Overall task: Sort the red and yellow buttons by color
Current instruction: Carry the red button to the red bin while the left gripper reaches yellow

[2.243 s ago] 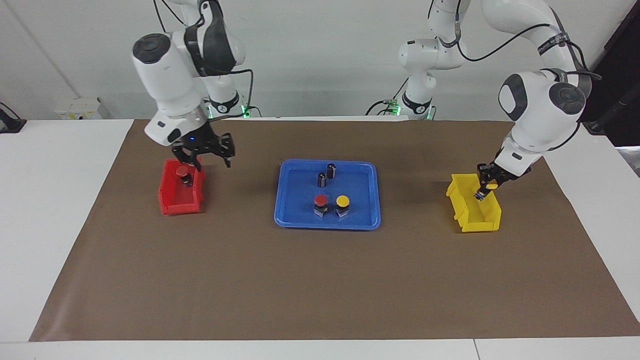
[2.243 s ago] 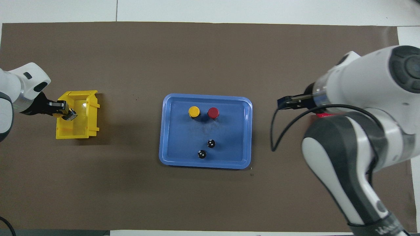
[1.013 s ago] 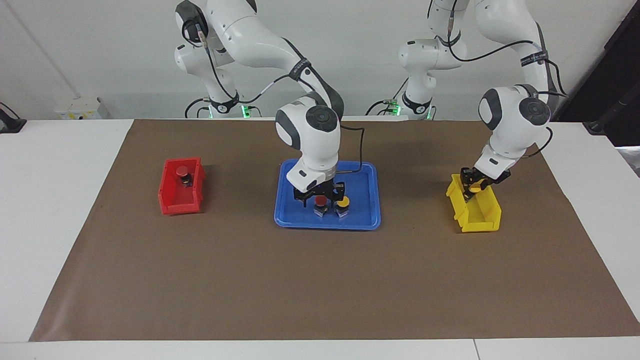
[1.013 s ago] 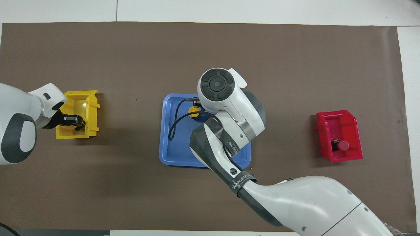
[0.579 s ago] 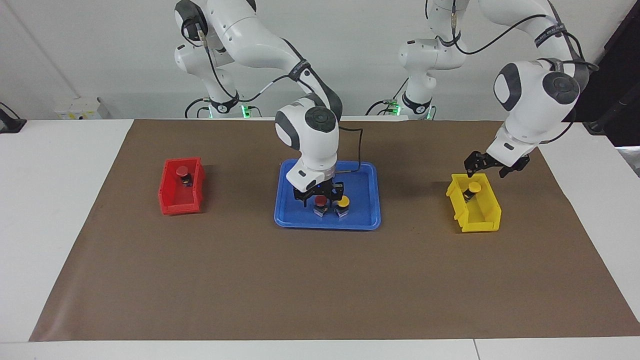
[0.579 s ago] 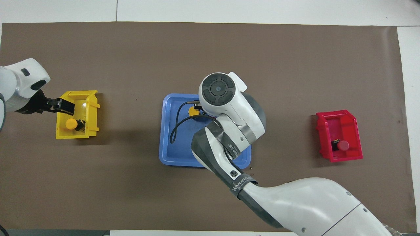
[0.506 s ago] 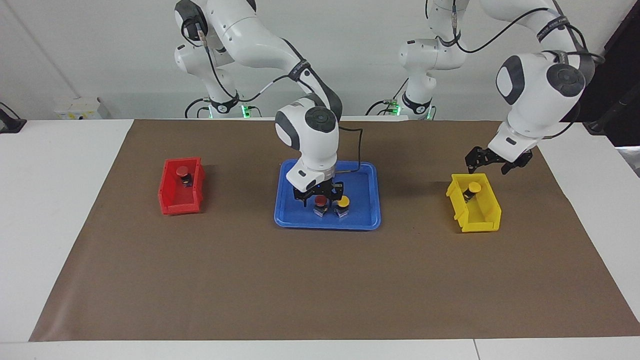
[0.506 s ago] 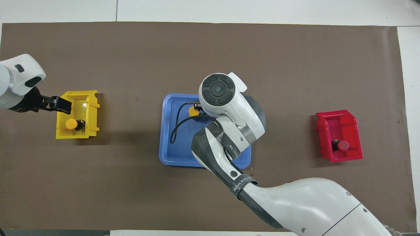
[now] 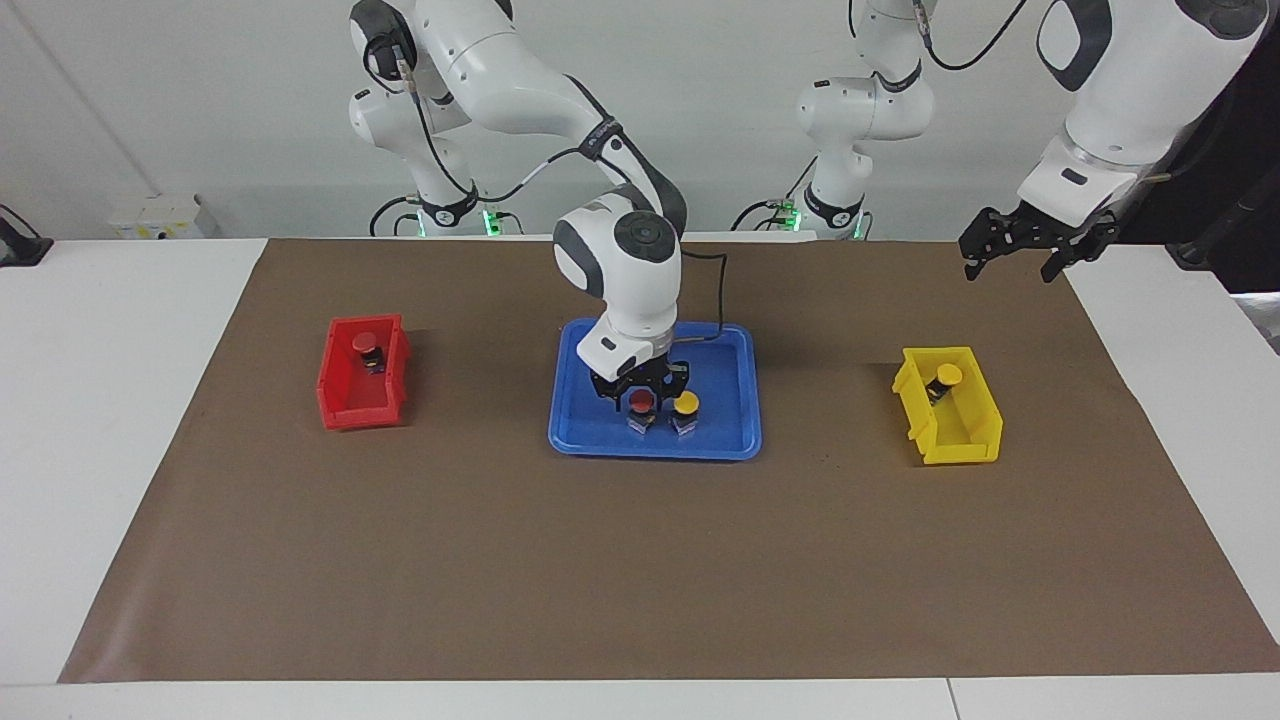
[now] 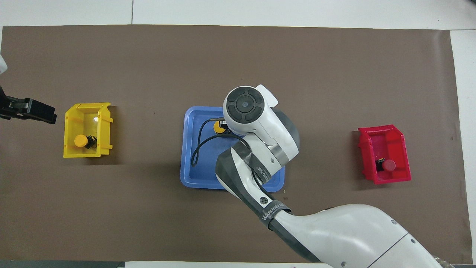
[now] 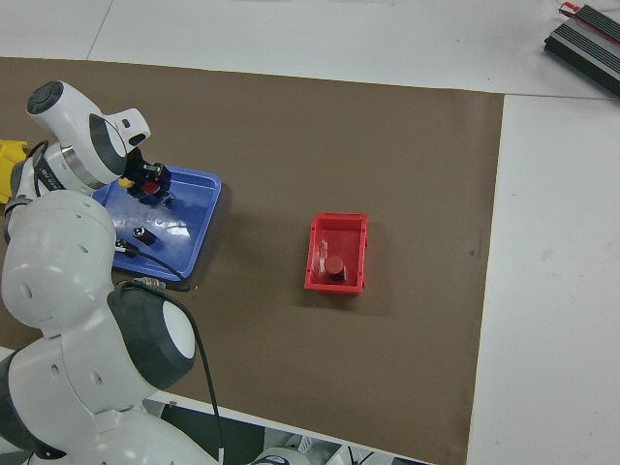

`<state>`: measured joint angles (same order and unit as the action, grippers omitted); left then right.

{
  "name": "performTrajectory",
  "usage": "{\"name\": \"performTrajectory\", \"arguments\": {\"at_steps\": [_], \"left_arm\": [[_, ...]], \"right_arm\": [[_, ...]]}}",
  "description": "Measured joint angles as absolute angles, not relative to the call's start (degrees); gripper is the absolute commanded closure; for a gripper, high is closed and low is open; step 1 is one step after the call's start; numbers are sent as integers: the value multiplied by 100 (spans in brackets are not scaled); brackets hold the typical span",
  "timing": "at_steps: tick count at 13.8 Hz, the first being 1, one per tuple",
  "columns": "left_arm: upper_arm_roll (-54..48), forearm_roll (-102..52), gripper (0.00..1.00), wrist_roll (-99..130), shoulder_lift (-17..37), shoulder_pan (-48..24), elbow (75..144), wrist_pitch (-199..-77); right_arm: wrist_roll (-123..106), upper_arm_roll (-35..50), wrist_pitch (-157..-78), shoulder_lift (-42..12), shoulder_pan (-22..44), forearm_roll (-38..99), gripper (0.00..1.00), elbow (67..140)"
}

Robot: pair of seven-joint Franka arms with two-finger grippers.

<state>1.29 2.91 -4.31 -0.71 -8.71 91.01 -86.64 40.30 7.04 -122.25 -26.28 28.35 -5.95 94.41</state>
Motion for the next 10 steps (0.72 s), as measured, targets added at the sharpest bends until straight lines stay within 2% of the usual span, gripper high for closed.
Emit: {"name": "performTrajectory", "arguments": {"at_steps": [4,6,10], "left_arm": [[108,241,0,-489,-45,-877,9138,-8749],[100,-31,0,-318,-1,-910,9232,-9010],[56,-149,0,1488,517,-2074,9686,-10152]], "right_arm": [[4030,681,-12377,-2571,2731,-577,81,9387],[3916,667,-12264,-2371,2452,-577,81,9330],[2265,648,-10508,-1247,1214,-353,81,9376]]}}
